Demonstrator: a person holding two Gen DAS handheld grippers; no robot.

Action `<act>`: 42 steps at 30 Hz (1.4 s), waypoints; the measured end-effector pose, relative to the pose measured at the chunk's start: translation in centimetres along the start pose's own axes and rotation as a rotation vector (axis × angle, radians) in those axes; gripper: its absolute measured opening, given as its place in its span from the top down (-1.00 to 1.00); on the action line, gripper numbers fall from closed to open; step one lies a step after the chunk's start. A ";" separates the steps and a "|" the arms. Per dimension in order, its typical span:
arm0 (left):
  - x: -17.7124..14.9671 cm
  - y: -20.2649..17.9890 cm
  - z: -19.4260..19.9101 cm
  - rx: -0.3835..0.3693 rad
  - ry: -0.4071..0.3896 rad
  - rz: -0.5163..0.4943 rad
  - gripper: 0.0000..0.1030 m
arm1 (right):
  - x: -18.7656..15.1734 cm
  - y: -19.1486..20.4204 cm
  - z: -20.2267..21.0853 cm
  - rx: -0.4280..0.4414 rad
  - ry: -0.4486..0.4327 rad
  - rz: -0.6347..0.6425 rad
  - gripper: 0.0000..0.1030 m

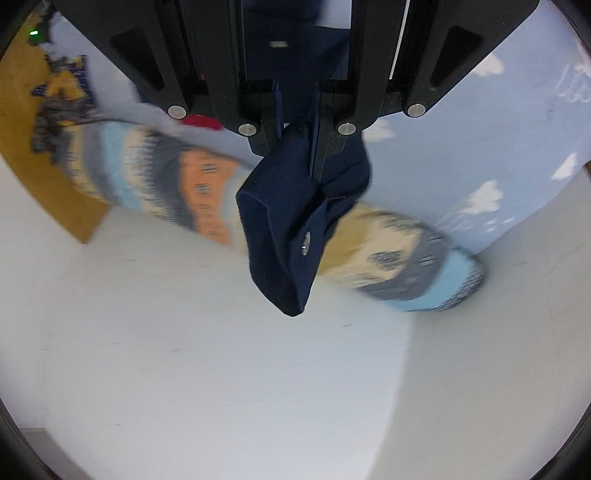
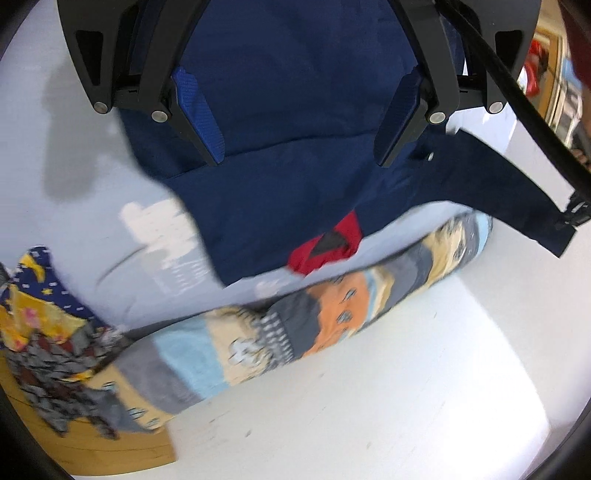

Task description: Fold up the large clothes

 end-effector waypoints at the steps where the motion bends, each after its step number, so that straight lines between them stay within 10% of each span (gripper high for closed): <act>1: 0.8 -2.3 0.3 -0.011 -0.005 -0.014 0.78 | 0.5 -0.5 0.6 -0.004 -0.015 -0.010 -0.68; 10: 0.6 -26.2 -2.2 -0.245 0.028 -0.136 0.78 | 4.2 -4.2 5.5 -0.013 -0.145 -0.109 -0.69; 16: -8.9 -38.5 -8.8 -0.320 0.140 -0.208 0.75 | 5.5 -5.2 7.9 -0.030 -0.217 -0.128 -0.69; 21: -23.1 -43.9 -16.7 -0.293 0.290 -0.294 0.74 | 6.0 -5.9 8.4 -0.034 -0.233 -0.138 -0.69; 25: -34.2 -45.8 -20.9 -0.265 0.420 -0.391 0.68 | 6.1 -6.0 8.2 -0.046 -0.232 -0.128 -0.69; 29: -40.6 -47.6 -21.0 -0.330 0.507 -0.498 -0.26 | 5.9 -5.9 7.4 -0.062 -0.219 -0.103 -0.69; 35: -37.2 -46.4 -16.8 -0.458 0.391 -0.503 -0.48 | 5.9 -6.4 6.8 -0.077 -0.216 -0.107 -0.69; 42: -30.6 -29.3 -19.1 -0.166 0.291 -0.442 -0.65 | 5.3 -5.5 5.5 -0.067 -0.183 -0.094 -0.69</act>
Point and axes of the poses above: each gripper's, at about its wrist camera, not at the fingertips, and z roughly against the way its jaws point, y to its left, x to its top, the point moved 10 cm from there along -z, roughly the way its jaws point, and after that the axes turned 8 degrees about -z, right-handed, at the moved point
